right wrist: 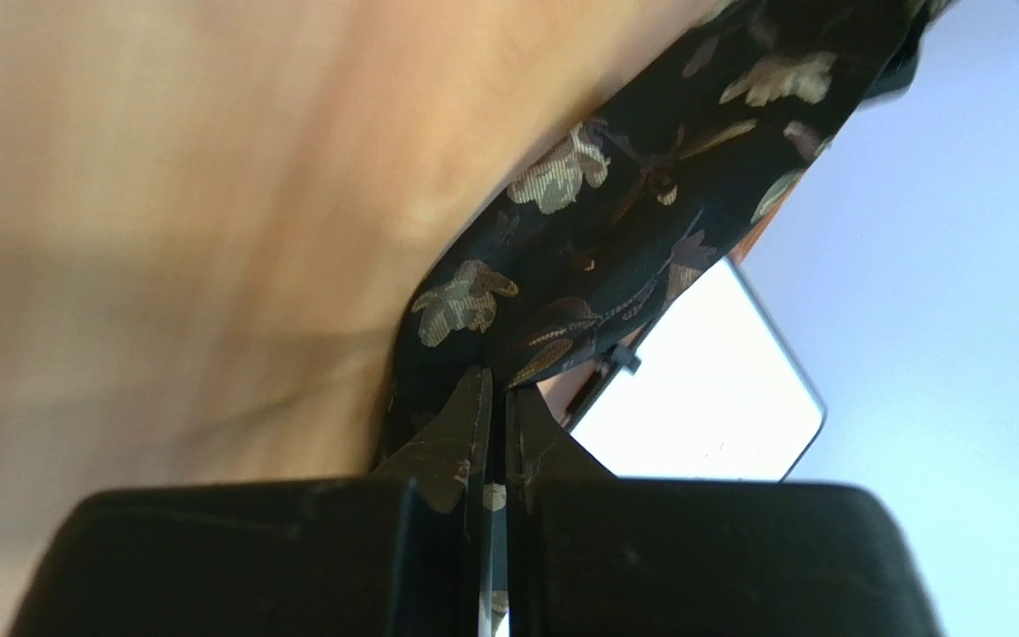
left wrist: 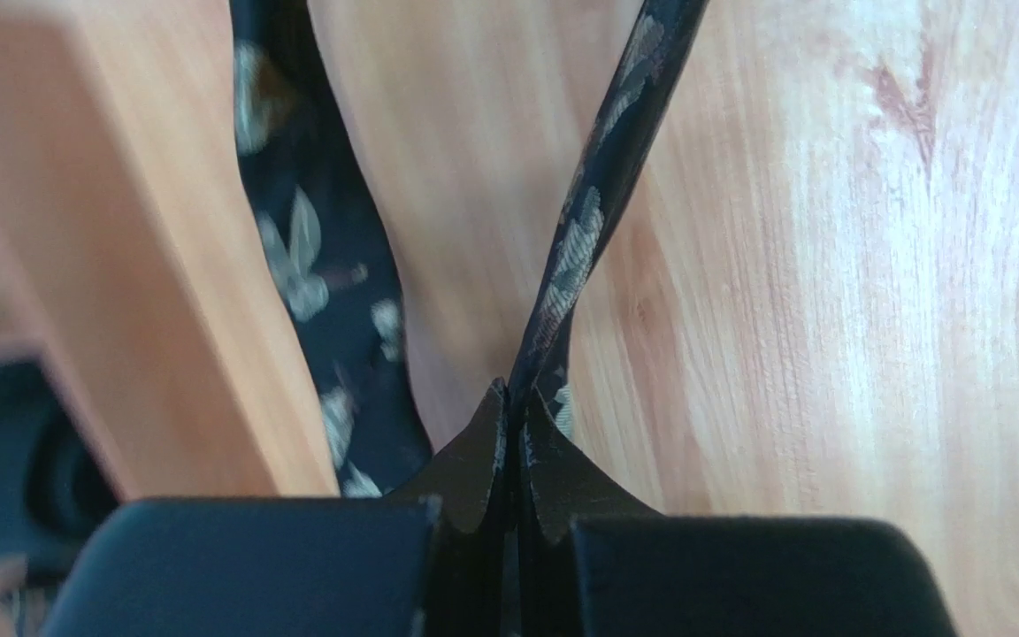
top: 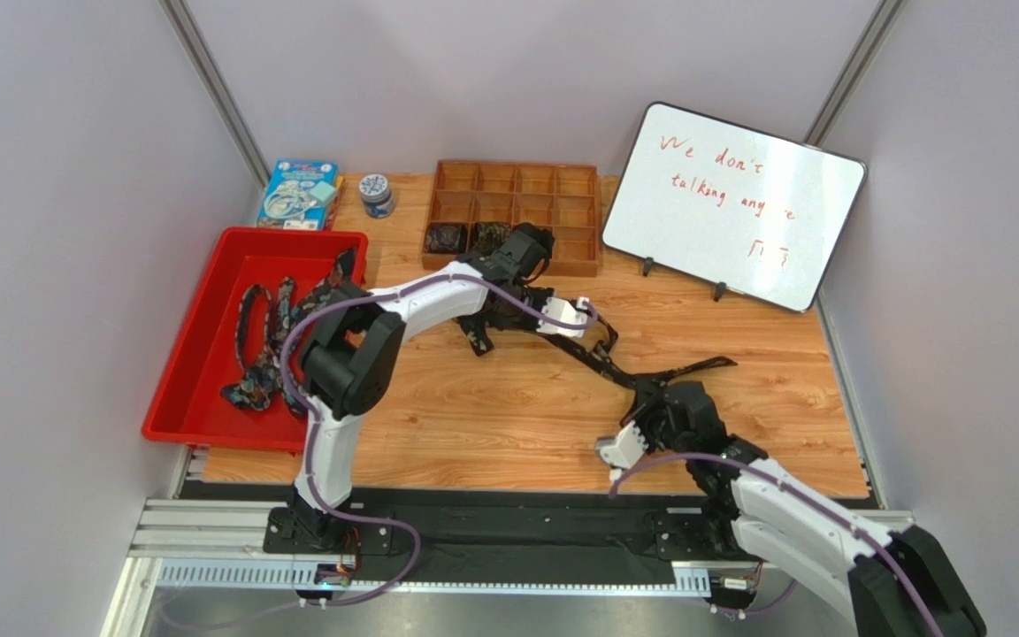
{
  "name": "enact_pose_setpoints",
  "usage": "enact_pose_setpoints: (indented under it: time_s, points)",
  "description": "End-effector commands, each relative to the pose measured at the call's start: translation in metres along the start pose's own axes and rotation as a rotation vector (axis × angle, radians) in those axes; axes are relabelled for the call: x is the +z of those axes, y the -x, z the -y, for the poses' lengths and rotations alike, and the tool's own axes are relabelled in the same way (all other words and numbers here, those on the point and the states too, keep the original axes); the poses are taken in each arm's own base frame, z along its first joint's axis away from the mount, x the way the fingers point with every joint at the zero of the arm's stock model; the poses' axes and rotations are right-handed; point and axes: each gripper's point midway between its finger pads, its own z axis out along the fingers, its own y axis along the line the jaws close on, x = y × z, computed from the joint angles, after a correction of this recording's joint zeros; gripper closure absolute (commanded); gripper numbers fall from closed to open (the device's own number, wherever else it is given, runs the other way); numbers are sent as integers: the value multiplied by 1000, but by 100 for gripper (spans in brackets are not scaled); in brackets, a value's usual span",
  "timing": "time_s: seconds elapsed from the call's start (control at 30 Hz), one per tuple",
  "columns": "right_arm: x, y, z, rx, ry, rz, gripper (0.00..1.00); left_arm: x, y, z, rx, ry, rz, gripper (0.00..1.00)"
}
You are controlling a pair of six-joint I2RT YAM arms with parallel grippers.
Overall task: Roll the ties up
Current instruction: Flatten out the tie at the center of the board.
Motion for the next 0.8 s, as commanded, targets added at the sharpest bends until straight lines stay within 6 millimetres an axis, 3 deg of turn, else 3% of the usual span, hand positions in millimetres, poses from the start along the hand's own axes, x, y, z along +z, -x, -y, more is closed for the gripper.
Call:
enact_pose_setpoints:
  time_s: [0.0, 0.03, 0.1, 0.13, 0.2, 0.33, 0.43, 0.47, 0.5, 0.53, 0.57, 0.6, 0.63, 0.67, 0.7, 0.77]
  points:
    - [-3, -55, 14, 205, -16, -238, 100, -69, -8, -54, -122, 456, -43, 100]
    - [-2, -58, 18, 203, -45, -251, 100, -64, -20, -32, -128, 456, -94, 100]
    - [4, -54, 6, 192, -22, -238, 100, -49, -11, -12, -132, 444, -88, 100]
    - [5, -54, 8, 179, -35, -234, 99, -38, -18, 6, -138, 423, -132, 100]
    - [12, -52, -4, 170, -1, -235, 98, -30, -19, 15, -178, 427, -141, 100]
    - [17, -68, -9, 167, 15, -307, 100, -12, -25, 39, -220, 353, -170, 100]
    - [20, -61, -13, 179, 68, -240, 97, -6, -21, 55, -166, 321, -188, 100]
    - [20, -58, -14, 192, 88, -217, 92, -3, -21, 60, -153, 309, -194, 100]
    - [17, -48, -31, 206, 186, -173, 89, -1, -21, 64, -142, 299, -200, 100]
    - [15, -47, -12, 222, 145, -143, 84, 2, -19, 70, -122, 283, -211, 100]
    - [12, -45, -13, 233, 163, -133, 76, 3, -21, 75, -117, 265, -227, 100]
    - [10, -37, -19, 246, 198, -95, 60, 7, -23, 80, -112, 251, -245, 100]
    - [7, -37, -12, 255, 191, -88, 55, 9, -25, 83, -108, 244, -260, 100]
    - [2, -37, -6, 275, 176, -71, 38, 9, -28, 86, -112, 234, -275, 100]
    - [-4, -32, -14, 293, 221, -51, 32, 10, -31, 89, -113, 227, -286, 100]
    - [-13, -37, 3, 334, 180, -43, 27, 9, -34, 92, -130, 219, -299, 100]
